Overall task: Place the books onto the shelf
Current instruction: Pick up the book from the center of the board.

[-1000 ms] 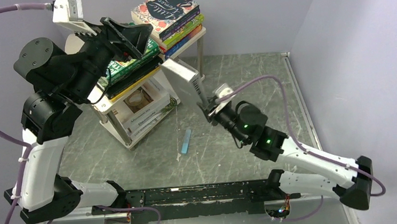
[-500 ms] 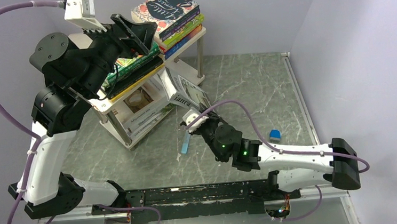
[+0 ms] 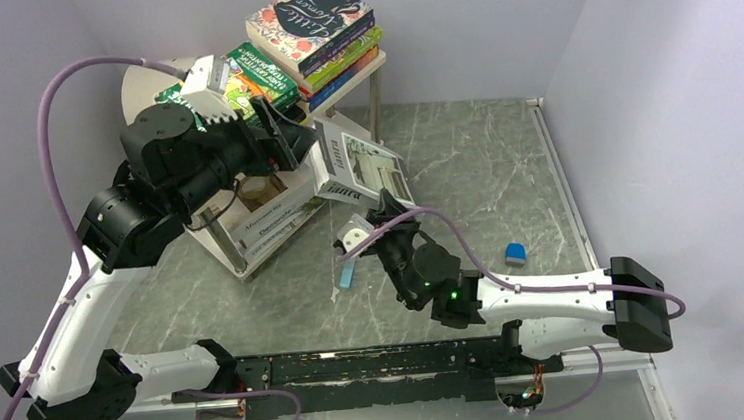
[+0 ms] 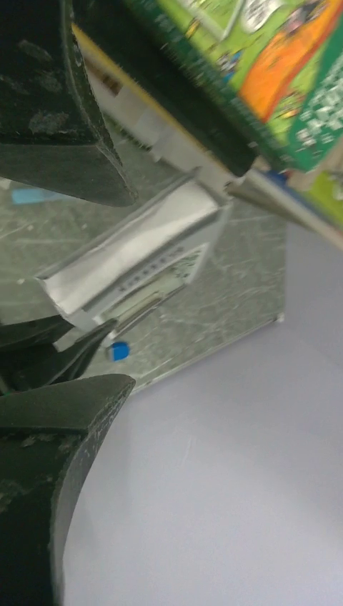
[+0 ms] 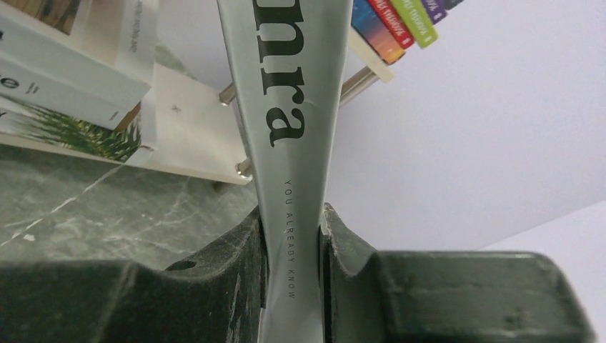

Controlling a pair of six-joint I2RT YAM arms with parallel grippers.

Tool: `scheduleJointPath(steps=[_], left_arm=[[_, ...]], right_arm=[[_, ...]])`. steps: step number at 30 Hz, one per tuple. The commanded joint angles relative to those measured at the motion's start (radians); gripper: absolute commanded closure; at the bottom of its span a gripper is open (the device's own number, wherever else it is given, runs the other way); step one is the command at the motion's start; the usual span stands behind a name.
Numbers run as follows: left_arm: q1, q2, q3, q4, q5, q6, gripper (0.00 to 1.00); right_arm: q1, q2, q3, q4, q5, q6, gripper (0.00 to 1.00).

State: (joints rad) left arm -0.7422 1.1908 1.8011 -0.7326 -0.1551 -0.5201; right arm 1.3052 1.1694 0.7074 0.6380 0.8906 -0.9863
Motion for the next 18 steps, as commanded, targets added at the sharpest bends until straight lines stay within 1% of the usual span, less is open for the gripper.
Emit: scheduleJointPath(steps=[1, 4, 7, 14, 18], left_arm=[[0.003, -0.038, -0.026, -0.050, 0.128, -0.192, 0.09], [0.004, -0.026, -0.025, -0.058, 0.157, -0.270, 0.08], [0.003, -0.011, -0.048, -0.027, 0.178, -0.305, 0.06], [0.003, 0.077, -0.108, 0.058, 0.295, -0.343, 0.03], [0.003, 0.127, -0.103, 0.125, 0.338, -0.342, 0.03]], right_arm=[[0.010, -0.040, -0.024, 0.199, 0.013, -0.101, 0.73], [0.015, -0.053, -0.045, 0.267, 0.014, -0.160, 0.72], [0.023, -0.066, -0.062, 0.348, 0.016, -0.222, 0.72], [0.034, -0.102, -0.068, 0.393, 0.007, -0.268, 0.72], [0.046, -0.097, -0.085, 0.447, 0.007, -0.320, 0.72]])
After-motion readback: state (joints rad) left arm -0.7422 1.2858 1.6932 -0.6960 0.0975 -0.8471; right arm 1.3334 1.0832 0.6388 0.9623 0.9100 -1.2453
